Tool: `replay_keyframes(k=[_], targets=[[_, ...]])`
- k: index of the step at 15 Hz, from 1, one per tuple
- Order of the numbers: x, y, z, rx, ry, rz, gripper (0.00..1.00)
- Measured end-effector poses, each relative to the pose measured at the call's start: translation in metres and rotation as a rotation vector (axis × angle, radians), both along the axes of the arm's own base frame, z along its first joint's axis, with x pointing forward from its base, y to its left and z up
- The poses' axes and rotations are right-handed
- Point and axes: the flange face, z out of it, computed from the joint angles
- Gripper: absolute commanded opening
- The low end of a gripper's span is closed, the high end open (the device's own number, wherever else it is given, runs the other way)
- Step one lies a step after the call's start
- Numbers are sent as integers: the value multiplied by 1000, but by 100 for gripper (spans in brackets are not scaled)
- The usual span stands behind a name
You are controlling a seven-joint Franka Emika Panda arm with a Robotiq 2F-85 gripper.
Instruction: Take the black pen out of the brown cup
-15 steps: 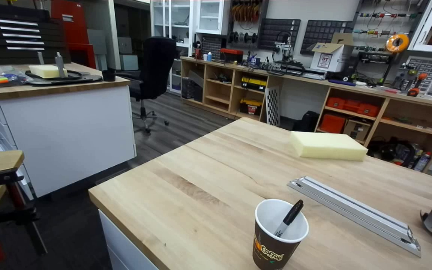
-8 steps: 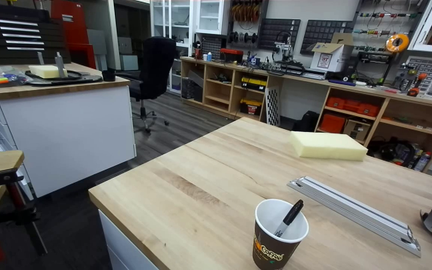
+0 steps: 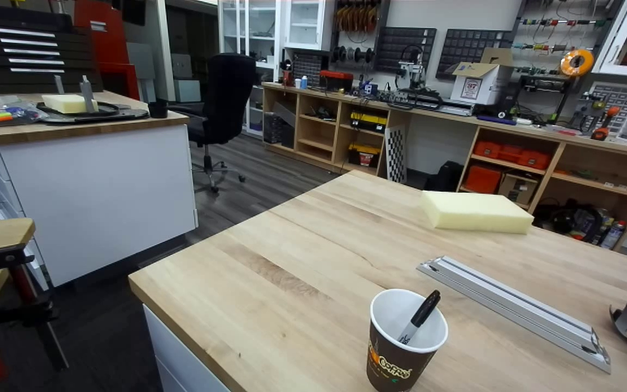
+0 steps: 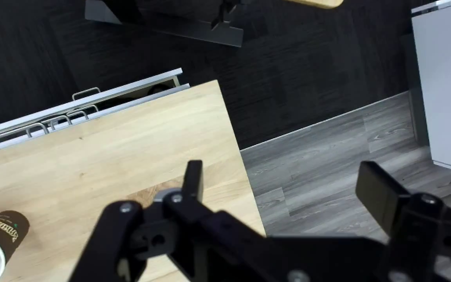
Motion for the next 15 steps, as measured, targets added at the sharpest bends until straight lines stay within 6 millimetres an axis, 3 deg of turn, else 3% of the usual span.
replay_keyframes(k=[5,11,15], targets=[[37,-21,-47,-91,-43,59,100],[82,-96,-94,-213,-107,21,100],[113,-144,-112,-253,-98,-34,100]])
